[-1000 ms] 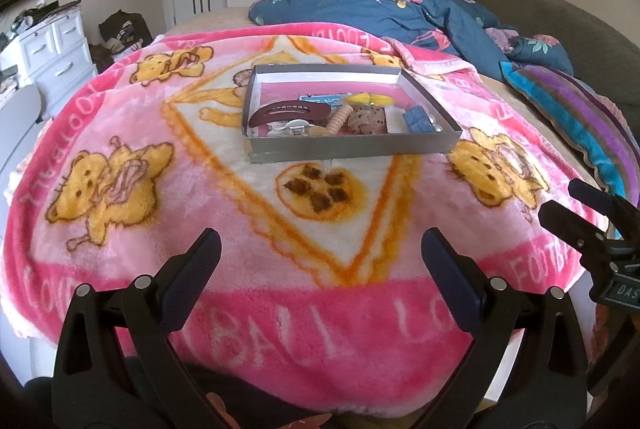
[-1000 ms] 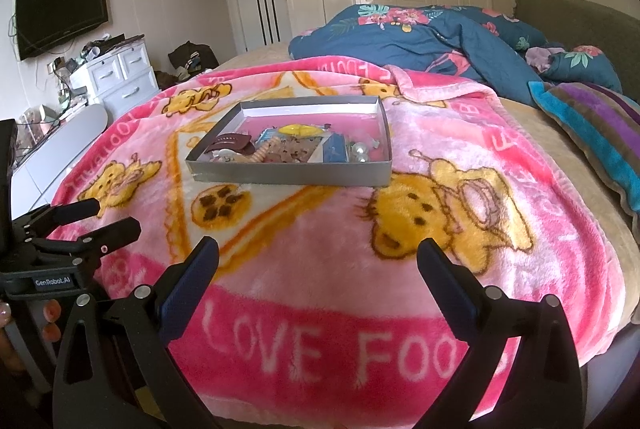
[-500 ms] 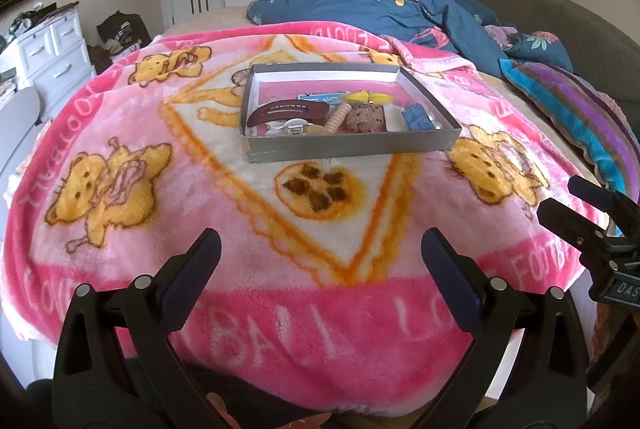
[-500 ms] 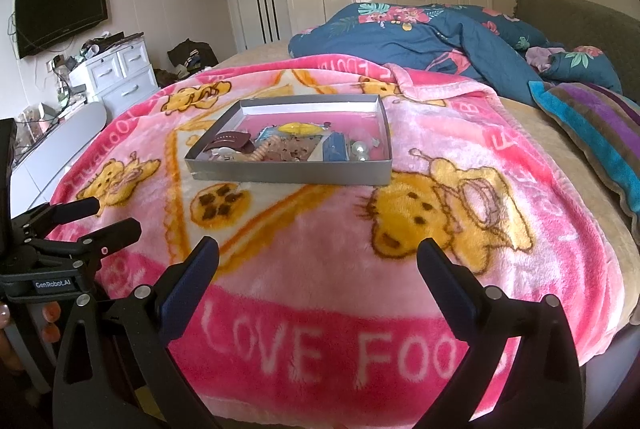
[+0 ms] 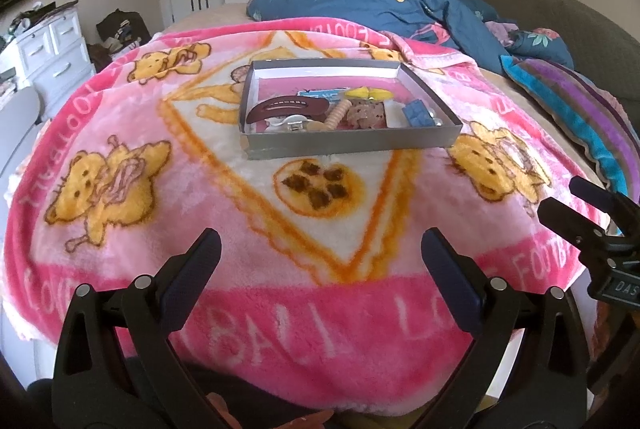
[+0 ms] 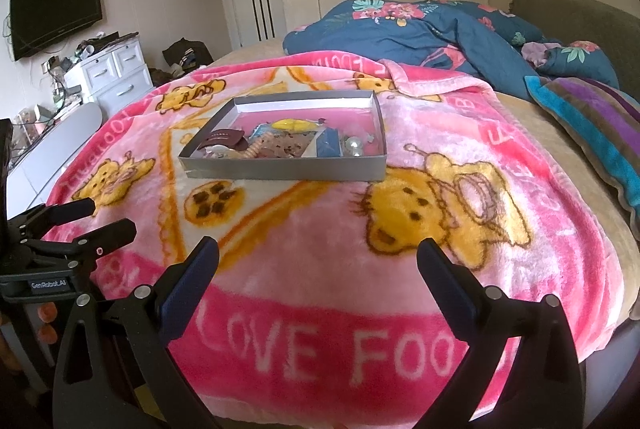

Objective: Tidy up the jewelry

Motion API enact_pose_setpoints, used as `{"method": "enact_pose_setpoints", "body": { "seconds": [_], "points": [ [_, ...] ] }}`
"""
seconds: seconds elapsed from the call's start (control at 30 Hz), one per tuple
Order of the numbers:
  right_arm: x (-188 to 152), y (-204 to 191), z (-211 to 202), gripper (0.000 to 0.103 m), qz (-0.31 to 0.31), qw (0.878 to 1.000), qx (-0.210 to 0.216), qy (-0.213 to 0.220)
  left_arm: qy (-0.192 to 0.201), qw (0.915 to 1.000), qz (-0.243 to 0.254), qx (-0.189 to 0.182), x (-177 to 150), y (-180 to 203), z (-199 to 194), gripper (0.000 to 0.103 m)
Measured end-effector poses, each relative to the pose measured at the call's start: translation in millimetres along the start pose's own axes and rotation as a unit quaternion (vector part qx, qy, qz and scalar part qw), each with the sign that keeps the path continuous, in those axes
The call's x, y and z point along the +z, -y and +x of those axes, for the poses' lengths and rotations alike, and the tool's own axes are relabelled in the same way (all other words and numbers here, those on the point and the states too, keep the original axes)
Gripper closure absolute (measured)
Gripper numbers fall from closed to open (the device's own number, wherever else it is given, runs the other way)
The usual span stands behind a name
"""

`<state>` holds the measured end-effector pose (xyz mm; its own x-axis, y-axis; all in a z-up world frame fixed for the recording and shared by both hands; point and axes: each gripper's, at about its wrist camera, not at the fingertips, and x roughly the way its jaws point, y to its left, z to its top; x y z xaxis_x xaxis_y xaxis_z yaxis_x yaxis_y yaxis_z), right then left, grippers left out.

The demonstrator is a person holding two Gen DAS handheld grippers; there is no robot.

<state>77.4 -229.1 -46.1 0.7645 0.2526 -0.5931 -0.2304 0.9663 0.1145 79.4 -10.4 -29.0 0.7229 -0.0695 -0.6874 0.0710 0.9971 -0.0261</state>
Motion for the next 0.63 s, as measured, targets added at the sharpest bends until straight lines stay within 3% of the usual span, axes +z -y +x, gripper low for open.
{"method": "enact_pose_setpoints", "body": {
  "seconds": [0.37, 0.53, 0.63],
  "points": [
    [8, 35, -5, 0.004, 0.036, 0.999, -0.023, 0.014, 0.024, 0.999, -0.031, -0.021, 9, -14, -5, 0.009],
    [18, 77, 8, 0.004, 0.059, 0.997, -0.056, 0.005, -0.015, 0.9956, -0.093, 0.005, 30, -52, 23, 0.009],
    [27, 111, 31, 0.004, 0.07, 0.993, -0.092, -0.014, -0.02, 0.9911, -0.116, 0.062, 52, -91, 46, 0.009]
  ]
}}
